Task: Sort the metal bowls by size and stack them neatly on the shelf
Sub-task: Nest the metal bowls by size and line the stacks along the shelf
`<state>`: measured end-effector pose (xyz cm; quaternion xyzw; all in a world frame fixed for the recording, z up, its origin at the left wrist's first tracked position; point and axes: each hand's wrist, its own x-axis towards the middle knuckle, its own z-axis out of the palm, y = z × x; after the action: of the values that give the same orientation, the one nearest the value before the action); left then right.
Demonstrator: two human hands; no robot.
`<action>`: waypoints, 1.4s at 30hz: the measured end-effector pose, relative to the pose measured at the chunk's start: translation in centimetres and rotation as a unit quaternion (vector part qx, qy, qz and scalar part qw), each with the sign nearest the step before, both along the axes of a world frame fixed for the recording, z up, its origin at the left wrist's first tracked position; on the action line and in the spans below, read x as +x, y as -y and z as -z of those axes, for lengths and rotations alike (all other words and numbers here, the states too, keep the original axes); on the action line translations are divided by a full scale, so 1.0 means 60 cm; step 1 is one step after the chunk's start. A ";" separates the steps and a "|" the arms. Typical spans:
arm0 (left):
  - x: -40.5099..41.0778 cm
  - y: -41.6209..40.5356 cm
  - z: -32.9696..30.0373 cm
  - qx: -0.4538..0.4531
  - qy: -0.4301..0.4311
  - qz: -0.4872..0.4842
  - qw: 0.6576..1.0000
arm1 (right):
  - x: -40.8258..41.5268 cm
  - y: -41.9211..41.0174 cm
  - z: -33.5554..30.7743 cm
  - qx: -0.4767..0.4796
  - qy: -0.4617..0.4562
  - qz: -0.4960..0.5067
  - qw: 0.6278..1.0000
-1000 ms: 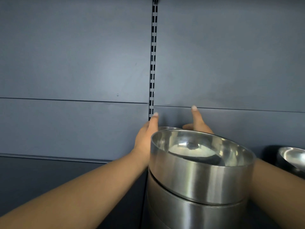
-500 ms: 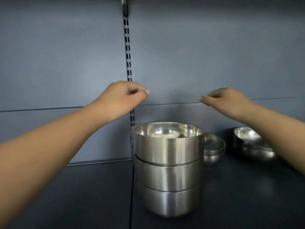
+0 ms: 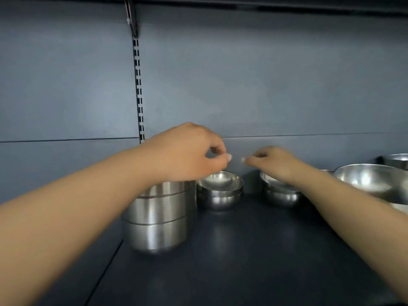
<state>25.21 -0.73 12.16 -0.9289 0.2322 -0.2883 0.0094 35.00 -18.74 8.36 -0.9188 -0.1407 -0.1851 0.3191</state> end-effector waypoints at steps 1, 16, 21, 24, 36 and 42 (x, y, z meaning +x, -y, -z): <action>-0.004 0.017 0.008 0.002 -0.001 -0.004 1.000 | 0.006 0.003 0.013 0.020 -0.016 -0.021 0.999; 0.107 0.111 0.209 -0.318 -0.266 -0.192 0.890 | 0.086 0.010 0.108 0.189 -0.203 -0.200 0.940; 0.147 0.097 0.214 -0.442 -0.194 -0.205 0.851 | 0.100 0.013 0.120 0.132 -0.181 -0.225 0.948; 0.163 0.101 0.221 -0.455 -0.147 -0.195 0.857 | 0.114 0.014 0.127 0.124 -0.179 -0.219 0.951; 0.182 0.100 0.241 -0.486 -0.089 -0.178 0.851 | 0.134 0.018 0.141 0.256 -0.138 -0.210 0.933; 0.196 0.085 0.244 -0.620 -0.090 -0.097 0.773 | 0.134 0.014 0.140 0.302 -0.220 -0.215 0.902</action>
<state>36.97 -5.83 -2.48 -0.7724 -0.0884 -0.2827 -0.5619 43.06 -19.59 -0.06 -0.7432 -0.1983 0.0616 0.6361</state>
